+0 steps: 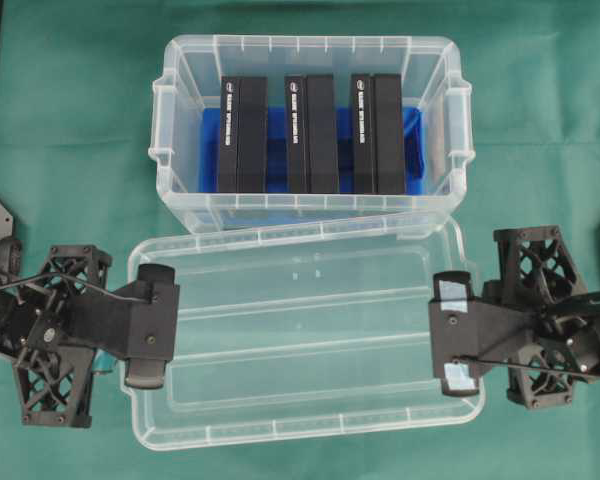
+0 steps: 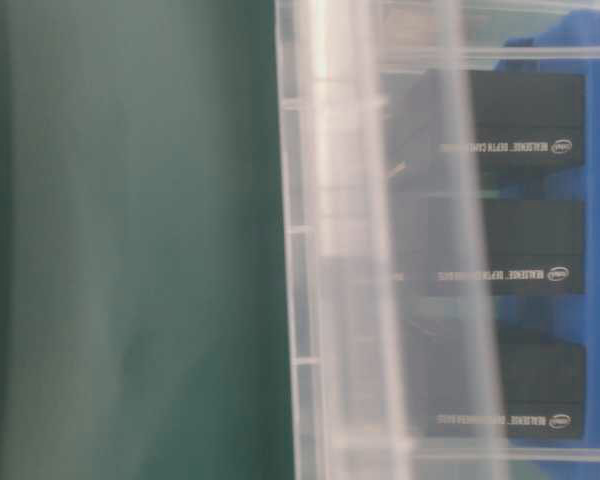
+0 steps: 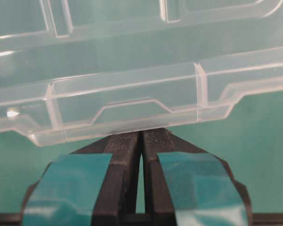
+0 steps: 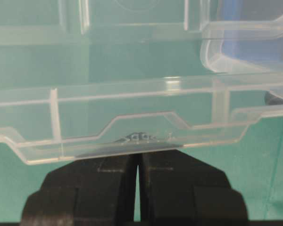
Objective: Clamp the lid of the box with both arms, then lift and open it.
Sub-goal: 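Lower the held lid onto the table in front of the box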
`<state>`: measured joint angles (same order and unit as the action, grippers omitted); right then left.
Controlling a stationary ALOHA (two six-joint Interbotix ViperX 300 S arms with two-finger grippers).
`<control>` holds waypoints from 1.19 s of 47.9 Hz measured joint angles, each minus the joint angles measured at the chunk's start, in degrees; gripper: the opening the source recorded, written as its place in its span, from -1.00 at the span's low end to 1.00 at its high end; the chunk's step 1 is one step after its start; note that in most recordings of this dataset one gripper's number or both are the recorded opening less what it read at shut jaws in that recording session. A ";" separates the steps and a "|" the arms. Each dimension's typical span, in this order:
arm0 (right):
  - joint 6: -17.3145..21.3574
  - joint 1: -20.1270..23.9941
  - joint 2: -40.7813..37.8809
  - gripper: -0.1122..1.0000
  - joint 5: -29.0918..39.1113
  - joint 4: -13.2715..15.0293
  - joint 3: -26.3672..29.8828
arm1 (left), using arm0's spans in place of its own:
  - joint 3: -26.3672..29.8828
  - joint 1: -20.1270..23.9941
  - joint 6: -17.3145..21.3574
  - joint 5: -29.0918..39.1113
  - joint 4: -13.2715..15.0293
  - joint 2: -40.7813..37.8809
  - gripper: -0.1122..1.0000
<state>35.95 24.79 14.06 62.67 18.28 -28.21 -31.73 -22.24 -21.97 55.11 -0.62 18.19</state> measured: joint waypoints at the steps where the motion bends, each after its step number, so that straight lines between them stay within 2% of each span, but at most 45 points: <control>1: 0.00 0.00 0.00 -0.79 0.00 0.00 -0.18 | 0.00 0.00 -0.18 -0.44 -0.09 0.00 -0.77; 12: 1.14 0.00 -0.88 -0.79 -4.04 0.00 -2.99 | -2.29 -0.09 -2.37 -4.66 -0.09 -0.09 -0.77; 26: 4.48 0.00 -3.08 -0.79 -8.61 0.00 -6.42 | -4.31 -0.09 -2.64 -8.88 -0.09 -2.81 -0.77; 41: 7.38 0.00 -6.15 -0.79 -18.02 0.00 -10.72 | -7.47 -0.09 -2.81 -16.00 -0.09 -7.03 -0.77; 57: 10.02 0.09 -11.07 -0.79 -26.98 0.00 -13.80 | -11.51 -0.26 -5.63 -25.84 0.00 -12.92 -0.77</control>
<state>45.97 24.87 2.99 35.68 18.28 -42.01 -43.24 -22.50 -27.60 29.27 -0.62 5.27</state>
